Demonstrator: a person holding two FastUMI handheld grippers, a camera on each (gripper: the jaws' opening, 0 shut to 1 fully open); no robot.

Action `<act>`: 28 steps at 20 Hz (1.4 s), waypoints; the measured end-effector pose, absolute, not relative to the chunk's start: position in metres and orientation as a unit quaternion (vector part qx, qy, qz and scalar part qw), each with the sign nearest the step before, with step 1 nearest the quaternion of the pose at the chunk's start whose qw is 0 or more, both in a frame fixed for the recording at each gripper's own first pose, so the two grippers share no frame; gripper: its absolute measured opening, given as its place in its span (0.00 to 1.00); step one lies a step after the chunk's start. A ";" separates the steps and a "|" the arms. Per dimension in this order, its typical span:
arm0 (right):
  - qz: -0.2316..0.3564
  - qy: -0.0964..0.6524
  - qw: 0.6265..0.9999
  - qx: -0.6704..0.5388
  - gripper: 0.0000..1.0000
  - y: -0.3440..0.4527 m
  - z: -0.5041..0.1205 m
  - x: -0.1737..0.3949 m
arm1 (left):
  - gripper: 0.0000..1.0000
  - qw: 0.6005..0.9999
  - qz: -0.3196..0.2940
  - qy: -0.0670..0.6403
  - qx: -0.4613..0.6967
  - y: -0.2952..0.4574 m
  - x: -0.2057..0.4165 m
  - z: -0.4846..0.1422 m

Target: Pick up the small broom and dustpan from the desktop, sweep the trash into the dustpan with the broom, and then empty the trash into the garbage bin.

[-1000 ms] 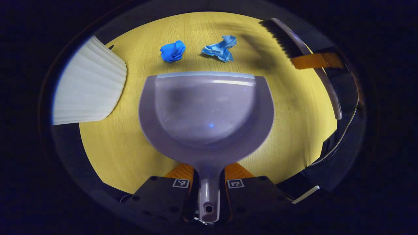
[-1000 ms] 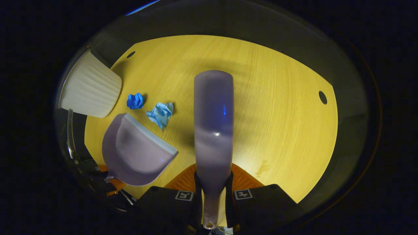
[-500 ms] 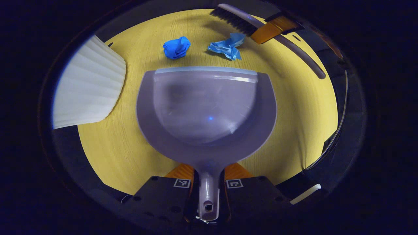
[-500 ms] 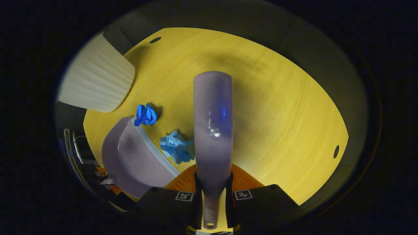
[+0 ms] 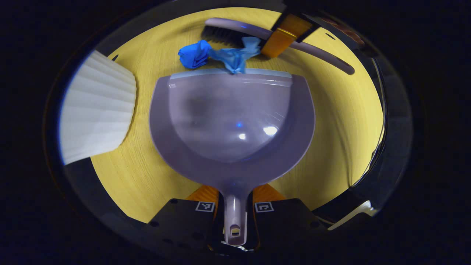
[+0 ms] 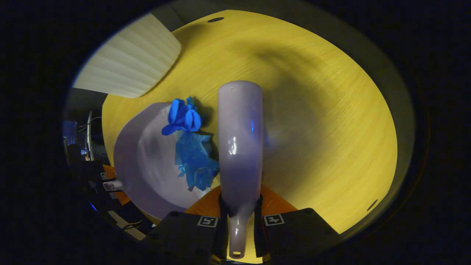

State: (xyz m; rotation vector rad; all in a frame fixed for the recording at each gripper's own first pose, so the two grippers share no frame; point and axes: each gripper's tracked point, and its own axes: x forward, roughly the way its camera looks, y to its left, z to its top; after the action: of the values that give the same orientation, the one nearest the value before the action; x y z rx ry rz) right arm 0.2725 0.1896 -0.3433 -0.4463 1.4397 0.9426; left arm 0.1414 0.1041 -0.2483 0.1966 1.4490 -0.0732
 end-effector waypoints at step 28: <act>0.535 0.597 0.598 -0.005 0.31 0.160 -0.275 0.245 | 0.23 0.809 -0.070 0.565 0.143 0.108 0.121 -0.238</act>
State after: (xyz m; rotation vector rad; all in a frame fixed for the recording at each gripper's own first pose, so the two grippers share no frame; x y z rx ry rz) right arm 0.2451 0.1598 -0.2752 -0.0115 1.3852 1.2402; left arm 0.1210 0.1080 -0.2380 0.3065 1.2087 -0.1503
